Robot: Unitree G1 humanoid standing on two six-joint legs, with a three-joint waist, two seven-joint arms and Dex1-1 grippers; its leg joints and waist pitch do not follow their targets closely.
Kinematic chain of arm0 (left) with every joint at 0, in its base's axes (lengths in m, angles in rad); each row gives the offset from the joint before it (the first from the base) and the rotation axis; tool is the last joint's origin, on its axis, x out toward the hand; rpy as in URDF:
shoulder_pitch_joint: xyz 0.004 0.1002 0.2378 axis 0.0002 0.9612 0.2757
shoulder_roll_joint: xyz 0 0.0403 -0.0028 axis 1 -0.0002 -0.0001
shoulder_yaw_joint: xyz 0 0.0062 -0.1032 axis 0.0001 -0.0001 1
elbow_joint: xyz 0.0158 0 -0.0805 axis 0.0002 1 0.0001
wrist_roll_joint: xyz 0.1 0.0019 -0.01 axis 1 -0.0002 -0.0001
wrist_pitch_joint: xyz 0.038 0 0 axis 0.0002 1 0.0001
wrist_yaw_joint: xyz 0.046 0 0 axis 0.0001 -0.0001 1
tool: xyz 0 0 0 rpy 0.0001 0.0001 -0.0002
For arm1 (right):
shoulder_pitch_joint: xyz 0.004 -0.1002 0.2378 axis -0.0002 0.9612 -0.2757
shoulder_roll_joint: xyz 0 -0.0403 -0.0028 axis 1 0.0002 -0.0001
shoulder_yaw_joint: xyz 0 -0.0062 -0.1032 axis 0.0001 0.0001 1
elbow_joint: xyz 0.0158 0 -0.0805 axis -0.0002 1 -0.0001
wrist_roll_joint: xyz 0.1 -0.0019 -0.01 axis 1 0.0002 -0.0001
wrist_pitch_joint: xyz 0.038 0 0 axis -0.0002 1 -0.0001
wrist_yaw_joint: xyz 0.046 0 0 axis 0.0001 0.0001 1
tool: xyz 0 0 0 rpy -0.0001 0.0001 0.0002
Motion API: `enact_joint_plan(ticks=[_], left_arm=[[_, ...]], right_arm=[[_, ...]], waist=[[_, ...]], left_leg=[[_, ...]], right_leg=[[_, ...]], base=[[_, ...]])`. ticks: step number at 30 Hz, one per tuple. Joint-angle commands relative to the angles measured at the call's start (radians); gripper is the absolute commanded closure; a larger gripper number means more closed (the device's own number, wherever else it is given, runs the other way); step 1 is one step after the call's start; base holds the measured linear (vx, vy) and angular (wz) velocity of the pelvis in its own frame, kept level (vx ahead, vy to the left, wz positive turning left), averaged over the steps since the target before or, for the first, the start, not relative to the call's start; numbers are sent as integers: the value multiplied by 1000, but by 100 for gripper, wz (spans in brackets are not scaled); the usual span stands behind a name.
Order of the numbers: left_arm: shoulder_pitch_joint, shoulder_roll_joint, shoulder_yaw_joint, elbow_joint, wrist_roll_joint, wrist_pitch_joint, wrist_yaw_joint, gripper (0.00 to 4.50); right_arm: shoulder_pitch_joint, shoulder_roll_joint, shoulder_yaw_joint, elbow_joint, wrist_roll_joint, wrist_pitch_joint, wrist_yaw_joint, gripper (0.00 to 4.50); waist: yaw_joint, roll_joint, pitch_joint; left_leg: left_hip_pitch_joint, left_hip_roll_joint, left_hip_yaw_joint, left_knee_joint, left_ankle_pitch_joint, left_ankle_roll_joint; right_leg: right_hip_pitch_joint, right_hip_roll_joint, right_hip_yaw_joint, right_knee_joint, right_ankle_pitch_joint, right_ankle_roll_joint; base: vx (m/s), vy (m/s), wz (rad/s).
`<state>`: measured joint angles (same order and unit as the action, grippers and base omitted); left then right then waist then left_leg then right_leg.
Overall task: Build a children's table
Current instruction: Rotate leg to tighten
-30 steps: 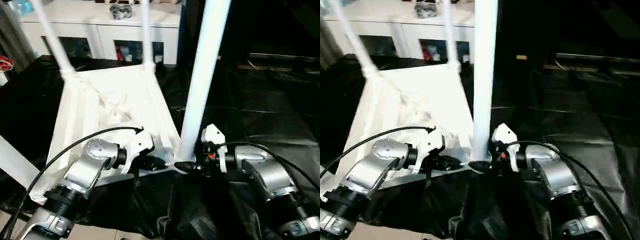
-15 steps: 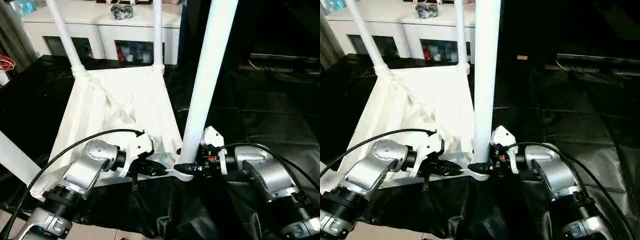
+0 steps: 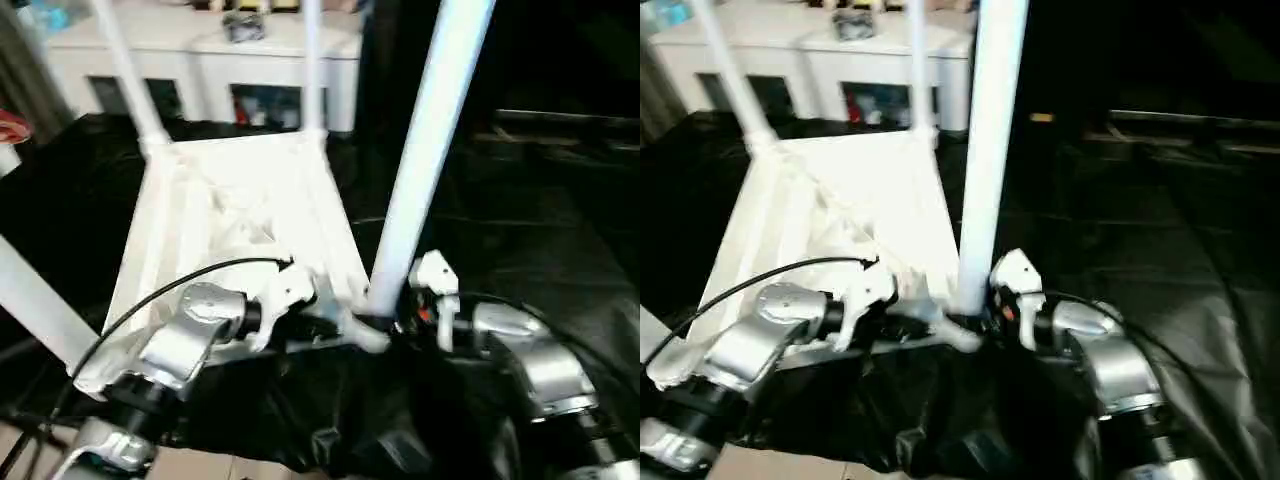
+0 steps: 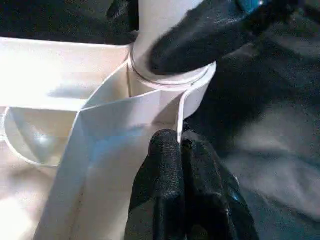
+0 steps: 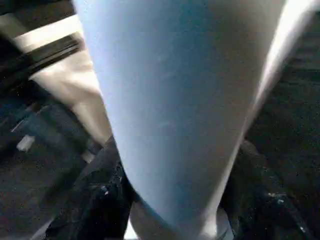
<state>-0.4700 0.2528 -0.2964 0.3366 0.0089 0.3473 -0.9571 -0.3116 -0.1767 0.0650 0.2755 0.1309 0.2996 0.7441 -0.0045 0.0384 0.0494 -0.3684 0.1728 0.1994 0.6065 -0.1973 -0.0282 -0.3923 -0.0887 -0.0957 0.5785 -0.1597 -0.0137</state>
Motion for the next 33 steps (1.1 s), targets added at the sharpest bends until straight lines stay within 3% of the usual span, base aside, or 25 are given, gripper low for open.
enact_joint_plan(ticks=[1,5,6,8,10,12,14,16,17,25,26,28,30,32,33], left_arm=[[-75,-84,24,-21,-2,3,147,450],[-91,-140,1,-15,35,22,221,450],[-91,-142,0,-14,36,24,224,450],[-92,-147,-7,-17,45,24,232,450],[-90,-151,-8,-19,47,24,232,450],[-81,-144,-12,-29,42,21,207,450],[-71,-131,-11,-40,30,10,181,450],[-55,-111,-11,-59,13,4,140,450],[-49,-100,-12,-66,8,1,121,450],[-14,-38,-10,-100,-30,-12,7,450],[-6,-13,-12,-108,-40,-16,-35,450],[1,11,-15,-118,-52,-15,-79,450],[11,56,-22,-134,-71,-9,-156,450],[13,69,-23,-140,-78,-4,-177,450],[13,69,-23,-140,-78,-4,-177,450]], right_arm=[[9,129,83,35,45,39,-41,243],[-37,234,68,92,16,56,-185,243],[-39,237,69,94,13,55,-189,243],[-47,253,79,99,6,42,-195,243],[-52,263,83,101,3,30,-195,189],[-51,266,77,90,12,44,-174,174],[-46,250,75,77,15,56,-157,146],[-43,211,85,64,11,62,-119,146],[-42,194,90,58,11,66,-97,119],[-33,41,140,-5,22,93,115,111],[-30,-13,154,-23,32,99,196,111],[-27,-58,166,-37,41,101,266,111],[-28,-129,182,-51,48,104,379,111],[-30,-148,188,-53,51,105,405,124],[-30,-148,188,-53,51,105,405,124]], waist=[[-15,-10,-51],[-50,-9,-49],[-66,-8,-47],[-81,3,-47],[-90,1,-46],[-92,-4,-46],[-99,-3,-48],[-101,-2,-48],[-102,-2,-50],[-83,-5,-60],[-80,-6,-60],[-64,-7,-61],[-48,-8,-61],[-38,-7,-61],[-27,-4,-62]], left_leg=[[15,52,-49,-79,-367,-7],[10,48,-60,-77,-426,-10],[8,45,-63,-76,-445,-11],[18,50,-71,-79,-488,-9],[13,52,-76,-83,-510,-12],[17,50,-75,-82,-516,-12],[11,53,-76,-86,-500,-8],[10,53,-75,-86,-494,-5],[2,55,-76,-88,-474,2],[-3,57,-59,-81,-321,53],[-3,58,-55,-79,-298,64],[-6,59,-54,-77,-261,81],[3,60,-50,-73,-255,83],[1,60,-47,-74,-227,91],[6,63,-46,-74,-214,86]], right_leg=[[31,-72,36,-106,-609,-90],[29,-72,21,-116,-662,-58],[30,-73,14,-121,-679,-49],[29,-73,4,-130,-644,-56],[34,-75,0,-128,-623,-60],[32,-77,1,-129,-624,-63],[34,-79,9,-122,-592,-82],[33,-80,12,-119,-574,-93],[40,-82,17,-110,-540,-109],[51,-80,32,-85,-351,-197],[49,-78,35,-84,-334,-204],[55,-77,35,-76,-303,-213],[48,-77,40,-75,-308,-219],[50,-74,42,-69,-281,-230],[47,-73,42,-69,-271,-232]], base=[[0,0,0],[0,0,0],[0,0,0],[0,0,0],[0,0,0],[0,0,0],[0,0,0],[0,0,0],[0,0,0],[0,0,0],[0,0,0],[0,0,0],[0,0,0],[0,0,0],[0,0,0]])
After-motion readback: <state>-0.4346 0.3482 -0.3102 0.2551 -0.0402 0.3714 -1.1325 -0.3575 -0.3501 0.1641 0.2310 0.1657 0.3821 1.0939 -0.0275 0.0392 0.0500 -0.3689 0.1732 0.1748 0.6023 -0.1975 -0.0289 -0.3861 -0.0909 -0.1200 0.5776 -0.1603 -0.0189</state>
